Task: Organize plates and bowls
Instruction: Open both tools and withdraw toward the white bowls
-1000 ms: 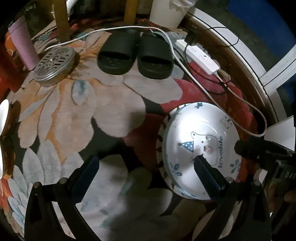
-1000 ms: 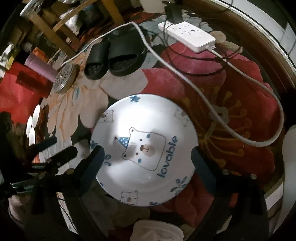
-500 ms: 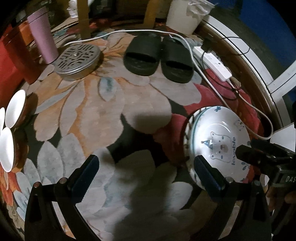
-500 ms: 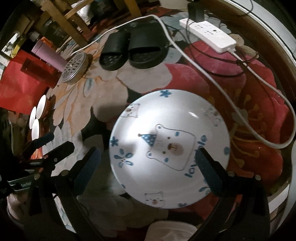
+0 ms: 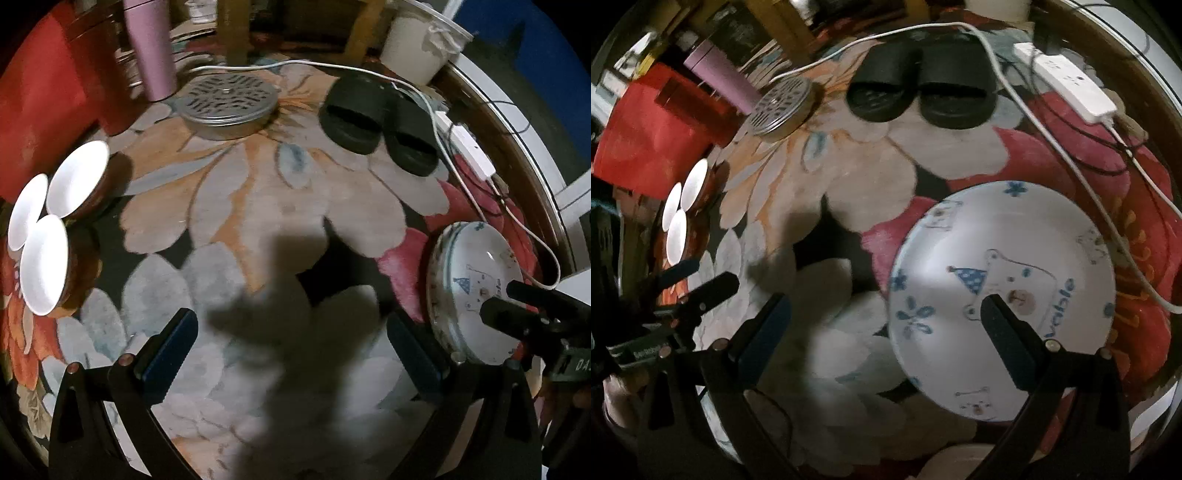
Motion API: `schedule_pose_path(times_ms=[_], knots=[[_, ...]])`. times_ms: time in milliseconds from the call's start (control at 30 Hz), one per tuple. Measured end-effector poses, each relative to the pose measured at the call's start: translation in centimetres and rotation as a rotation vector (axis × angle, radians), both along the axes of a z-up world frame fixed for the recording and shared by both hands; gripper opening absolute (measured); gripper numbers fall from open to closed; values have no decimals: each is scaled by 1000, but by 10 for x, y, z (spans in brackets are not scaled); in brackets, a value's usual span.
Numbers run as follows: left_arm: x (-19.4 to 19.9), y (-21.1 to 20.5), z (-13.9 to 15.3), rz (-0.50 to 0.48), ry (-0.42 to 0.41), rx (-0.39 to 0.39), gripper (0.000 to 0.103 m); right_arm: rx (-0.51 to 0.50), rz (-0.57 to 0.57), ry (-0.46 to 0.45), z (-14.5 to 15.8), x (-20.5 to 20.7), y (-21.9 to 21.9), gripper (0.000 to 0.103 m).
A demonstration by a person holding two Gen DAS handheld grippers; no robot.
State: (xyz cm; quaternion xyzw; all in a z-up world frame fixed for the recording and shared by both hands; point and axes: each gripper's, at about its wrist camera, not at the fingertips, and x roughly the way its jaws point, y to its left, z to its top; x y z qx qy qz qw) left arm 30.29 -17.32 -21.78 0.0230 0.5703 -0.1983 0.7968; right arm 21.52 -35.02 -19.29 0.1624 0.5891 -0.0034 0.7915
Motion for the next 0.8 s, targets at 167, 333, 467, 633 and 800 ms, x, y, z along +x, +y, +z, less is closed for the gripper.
schedule_pose_path(times_ms=[167,333,467,633,800], knots=[[2,26,-3,35,-4,15,102,-4,49,15,-5,6,21,103],[6,60,-8,99,2,35,102,-5,107,30,-10,16,43,103],[10,86,-10,152,6,46,102,-9,157,26,-11,29,64,103],[14,115,-11,211,8,46,102,3,217,30,-13,45,91,103],[17,139,-14,252,10,43,102,14,272,43,-18,60,121,103]])
